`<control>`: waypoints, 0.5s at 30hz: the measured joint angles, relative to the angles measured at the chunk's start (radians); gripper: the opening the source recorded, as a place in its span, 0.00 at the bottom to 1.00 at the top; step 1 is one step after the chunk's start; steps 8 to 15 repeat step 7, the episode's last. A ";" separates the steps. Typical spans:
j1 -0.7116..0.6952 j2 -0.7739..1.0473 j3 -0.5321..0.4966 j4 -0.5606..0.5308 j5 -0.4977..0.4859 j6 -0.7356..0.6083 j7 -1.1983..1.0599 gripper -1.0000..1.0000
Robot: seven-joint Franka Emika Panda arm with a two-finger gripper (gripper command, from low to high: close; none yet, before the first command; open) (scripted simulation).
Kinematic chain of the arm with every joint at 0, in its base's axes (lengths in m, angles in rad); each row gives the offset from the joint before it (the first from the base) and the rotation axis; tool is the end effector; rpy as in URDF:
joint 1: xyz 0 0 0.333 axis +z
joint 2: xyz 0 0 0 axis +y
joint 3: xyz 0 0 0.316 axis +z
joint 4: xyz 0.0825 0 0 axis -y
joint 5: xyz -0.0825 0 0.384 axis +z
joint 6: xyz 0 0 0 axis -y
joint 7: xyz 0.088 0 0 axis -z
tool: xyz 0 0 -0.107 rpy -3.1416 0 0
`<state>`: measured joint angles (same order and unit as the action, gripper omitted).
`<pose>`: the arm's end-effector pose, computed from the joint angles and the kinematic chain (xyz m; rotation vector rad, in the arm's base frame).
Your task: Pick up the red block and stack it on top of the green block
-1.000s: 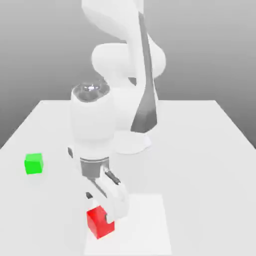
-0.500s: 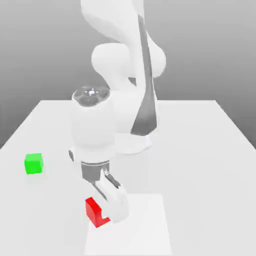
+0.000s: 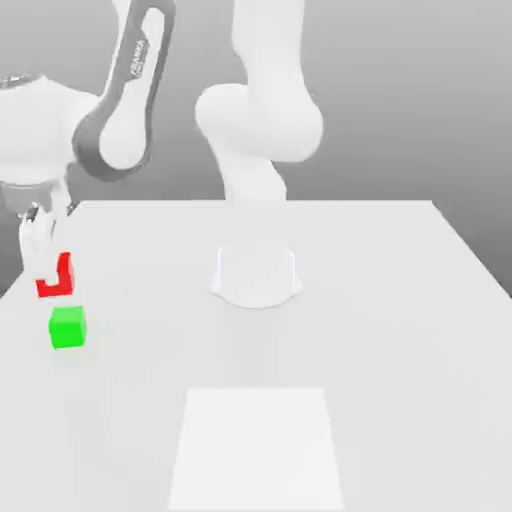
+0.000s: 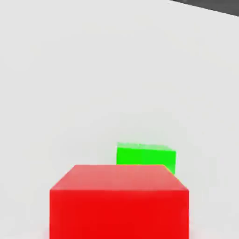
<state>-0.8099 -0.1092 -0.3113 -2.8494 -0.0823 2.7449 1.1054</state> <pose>0.1638 -0.3222 0.2265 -1.4953 2.7611 -0.0012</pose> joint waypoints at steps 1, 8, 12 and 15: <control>0.004 0.034 -0.002 0.000 0.024 0.032 -0.019 0.00; 0.005 0.168 0.028 0.005 0.157 0.156 -0.115 1.00; 0.005 0.168 0.028 0.005 0.157 0.156 -0.115 1.00; 0.005 0.168 0.028 0.005 0.157 0.156 -0.115 1.00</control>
